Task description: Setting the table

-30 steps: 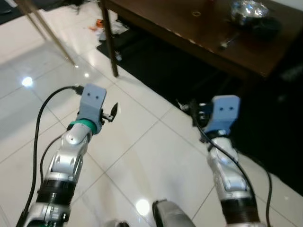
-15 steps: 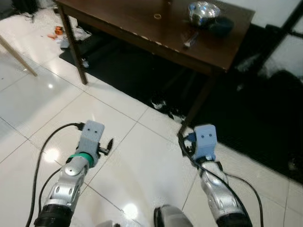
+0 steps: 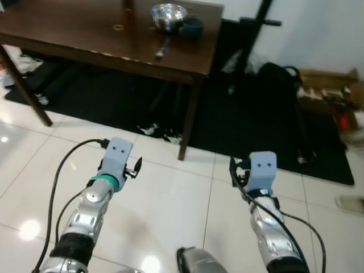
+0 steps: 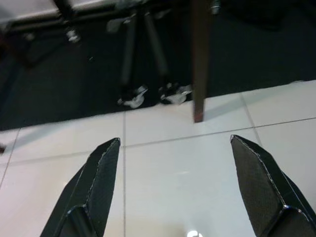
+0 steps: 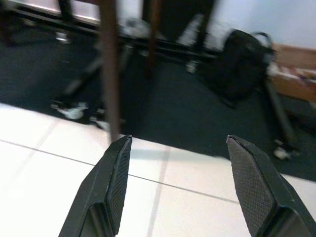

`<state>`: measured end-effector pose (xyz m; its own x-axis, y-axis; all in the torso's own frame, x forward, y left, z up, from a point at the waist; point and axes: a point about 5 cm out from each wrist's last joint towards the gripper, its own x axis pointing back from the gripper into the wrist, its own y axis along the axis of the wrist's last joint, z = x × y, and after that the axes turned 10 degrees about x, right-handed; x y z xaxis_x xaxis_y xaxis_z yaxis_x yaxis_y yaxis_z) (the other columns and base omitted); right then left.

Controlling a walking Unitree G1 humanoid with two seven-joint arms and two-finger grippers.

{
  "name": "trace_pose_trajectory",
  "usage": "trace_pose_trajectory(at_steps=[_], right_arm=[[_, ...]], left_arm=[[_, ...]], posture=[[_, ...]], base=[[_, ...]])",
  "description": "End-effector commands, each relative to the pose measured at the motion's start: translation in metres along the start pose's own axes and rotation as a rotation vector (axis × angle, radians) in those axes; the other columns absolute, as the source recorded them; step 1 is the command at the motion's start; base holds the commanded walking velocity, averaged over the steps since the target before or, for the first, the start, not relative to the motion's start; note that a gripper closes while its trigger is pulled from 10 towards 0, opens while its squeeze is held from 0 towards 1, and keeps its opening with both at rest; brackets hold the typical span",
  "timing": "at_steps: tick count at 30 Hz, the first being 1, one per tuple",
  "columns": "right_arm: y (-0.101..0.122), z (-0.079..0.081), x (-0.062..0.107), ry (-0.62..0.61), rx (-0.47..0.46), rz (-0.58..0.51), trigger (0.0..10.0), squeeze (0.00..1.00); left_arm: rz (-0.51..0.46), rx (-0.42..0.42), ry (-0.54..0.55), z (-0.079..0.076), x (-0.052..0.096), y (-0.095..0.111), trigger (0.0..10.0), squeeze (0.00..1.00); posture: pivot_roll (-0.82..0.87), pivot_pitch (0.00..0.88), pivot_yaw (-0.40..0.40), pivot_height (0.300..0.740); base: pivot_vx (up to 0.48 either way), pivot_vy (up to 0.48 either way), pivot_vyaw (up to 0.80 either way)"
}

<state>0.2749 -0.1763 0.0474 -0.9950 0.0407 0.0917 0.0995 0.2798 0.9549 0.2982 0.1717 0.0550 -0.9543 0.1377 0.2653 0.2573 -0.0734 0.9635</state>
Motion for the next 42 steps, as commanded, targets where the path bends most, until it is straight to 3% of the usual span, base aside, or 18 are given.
trace_pose_trajectory(at_steps=[1,5,7,8,11,16,19,25,35,42], right_arm=[[0.0,-0.008,-0.002,-0.026,0.0,-0.007,10.0,0.0],[0.001,-0.009,-0.004,-0.045,-0.008,-0.01,10.0,0.0],[0.012,-0.009,-0.007,-0.061,-0.043,-0.058,10.0,0.0],[0.031,-0.007,-0.011,-0.055,-0.07,-0.133,10.0,0.0],[0.034,-0.007,-0.012,-0.053,-0.074,-0.15,10.0,0.0],[0.105,-0.01,-0.023,-0.031,-0.128,-0.404,10.0,0.0],[0.12,-0.009,-0.024,-0.023,-0.142,-0.45,10.0,0.0],[0.122,-0.011,-0.029,-0.051,-0.119,-0.43,10.0,0.0],[0.103,-0.02,-0.024,-0.105,-0.126,-0.331,10.0,0.0],[0.101,-0.021,-0.023,-0.111,-0.123,-0.321,10.0,0.0]], left_arm=[[0.001,-0.023,-0.011,-0.005,-0.001,-0.003,10.0,0.0],[-0.021,-0.036,-0.001,-0.003,-0.001,0.001,10.0,0.0],[-0.125,-0.102,0.088,0.009,0.0,0.019,10.0,0.0],[-0.236,-0.157,0.173,0.017,0.002,0.039,10.0,0.0],[-0.258,-0.165,0.188,0.019,0.002,0.043,10.0,0.0],[-0.461,-0.156,0.288,0.019,0.005,0.092,10.0,0.0],[-0.482,-0.126,0.278,0.017,0.005,0.101,10.0,0.0],[-0.463,-0.064,0.216,0.013,0.001,0.106,10.0,0.0],[-0.393,-0.038,-0.074,-0.005,-0.002,0.115,10.0,0.0],[-0.388,-0.042,-0.098,-0.006,-0.001,0.117,10.0,0.0]], posture=[[-0.02,0.0,0.027,0.74],[-0.02,0.0,0.024,0.74],[-0.01,0.0,0.019,0.74],[-0.01,0.0,0.017,0.74],[-0.01,0.0,0.017,0.74],[0.0,0.0,0.01,0.74],[0.01,0.0,0.005,0.74],[0.02,0.0,0.004,0.74],[0.0,0.0,0.028,0.74],[-0.01,0.0,0.034,0.74]], base=[[0.0,0.0,-0.8],[0.0,0.0,-0.8],[0.148,0.0,-0.7],[0.48,0.0,0.0],[0.48,0.0,0.0],[0.48,0.0,0.0],[0.48,0.0,0.0],[0.48,0.0,0.0],[0.428,0.0,-0.48],[0.326,0.0,-0.8]])
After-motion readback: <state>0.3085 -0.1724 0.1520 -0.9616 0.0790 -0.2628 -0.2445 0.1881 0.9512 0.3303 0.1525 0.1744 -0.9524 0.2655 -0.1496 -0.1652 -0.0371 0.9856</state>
